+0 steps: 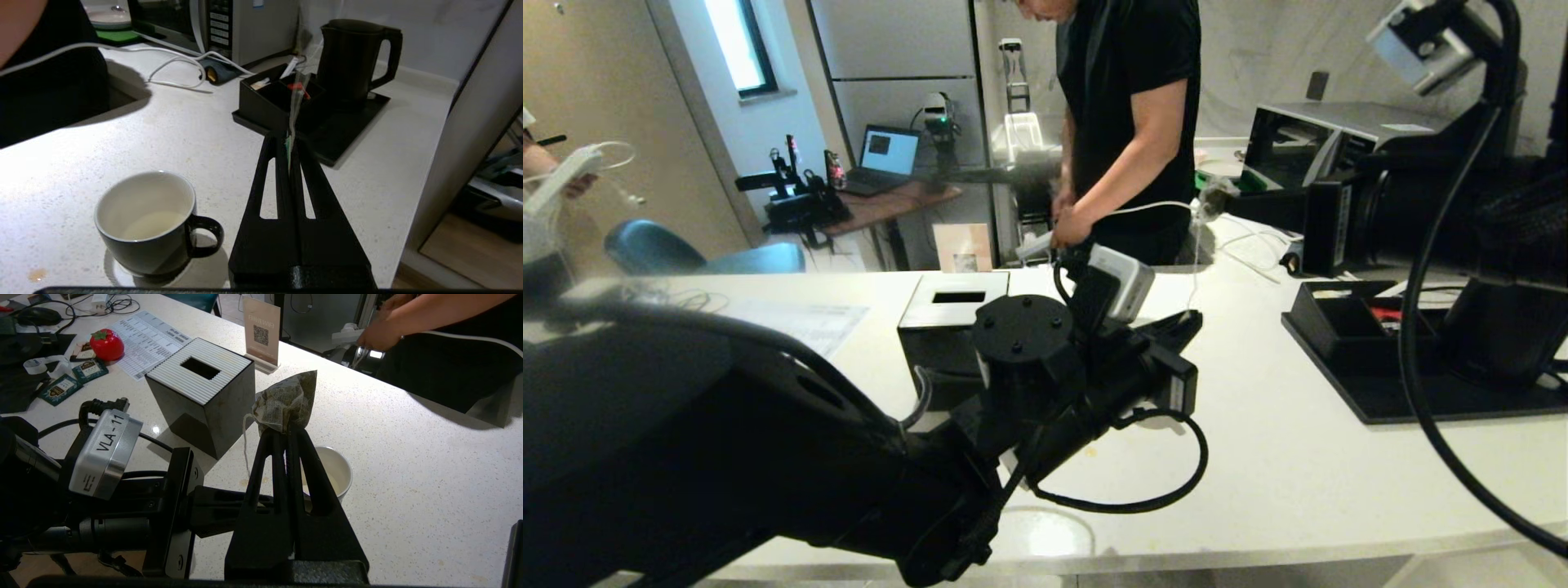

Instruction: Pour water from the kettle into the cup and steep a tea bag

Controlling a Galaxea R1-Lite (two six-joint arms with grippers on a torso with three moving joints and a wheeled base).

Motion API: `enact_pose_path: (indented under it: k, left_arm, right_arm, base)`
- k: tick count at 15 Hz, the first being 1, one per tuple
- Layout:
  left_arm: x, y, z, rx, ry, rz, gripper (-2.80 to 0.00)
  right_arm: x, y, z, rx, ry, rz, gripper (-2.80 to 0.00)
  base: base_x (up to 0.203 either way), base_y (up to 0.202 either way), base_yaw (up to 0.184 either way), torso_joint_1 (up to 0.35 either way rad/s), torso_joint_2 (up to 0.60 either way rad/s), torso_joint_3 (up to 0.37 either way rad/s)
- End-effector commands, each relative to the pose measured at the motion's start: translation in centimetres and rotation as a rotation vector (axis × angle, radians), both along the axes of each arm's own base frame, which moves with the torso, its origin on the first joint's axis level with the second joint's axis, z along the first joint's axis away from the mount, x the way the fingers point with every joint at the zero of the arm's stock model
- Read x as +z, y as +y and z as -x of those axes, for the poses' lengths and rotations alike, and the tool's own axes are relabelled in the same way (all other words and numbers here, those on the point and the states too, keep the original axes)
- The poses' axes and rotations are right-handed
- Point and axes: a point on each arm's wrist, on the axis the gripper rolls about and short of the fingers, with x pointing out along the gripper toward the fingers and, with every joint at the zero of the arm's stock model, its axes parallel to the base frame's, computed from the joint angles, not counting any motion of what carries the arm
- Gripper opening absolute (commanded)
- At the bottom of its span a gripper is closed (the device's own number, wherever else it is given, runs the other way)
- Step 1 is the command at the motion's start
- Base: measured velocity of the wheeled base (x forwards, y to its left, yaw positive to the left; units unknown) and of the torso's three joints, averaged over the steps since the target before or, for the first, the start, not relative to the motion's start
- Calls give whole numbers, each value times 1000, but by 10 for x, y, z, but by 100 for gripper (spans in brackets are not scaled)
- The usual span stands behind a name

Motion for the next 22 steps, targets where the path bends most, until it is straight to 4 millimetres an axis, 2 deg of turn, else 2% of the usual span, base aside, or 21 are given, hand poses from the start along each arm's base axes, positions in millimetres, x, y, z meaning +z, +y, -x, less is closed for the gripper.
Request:
enact_pose_path:
  k: [1,22]
  left_arm:
    - [1,0,0,1,-3,6,-280]
    - [7,4,3,14,-10,18,-280]
  right_arm:
    - [-1,0,0,2,1,1,-280]
    - [-3,1,-2,-2,11,4,-280]
  base:
    - [0,0,0,0,0,0]
    - [0,0,0,0,0,0]
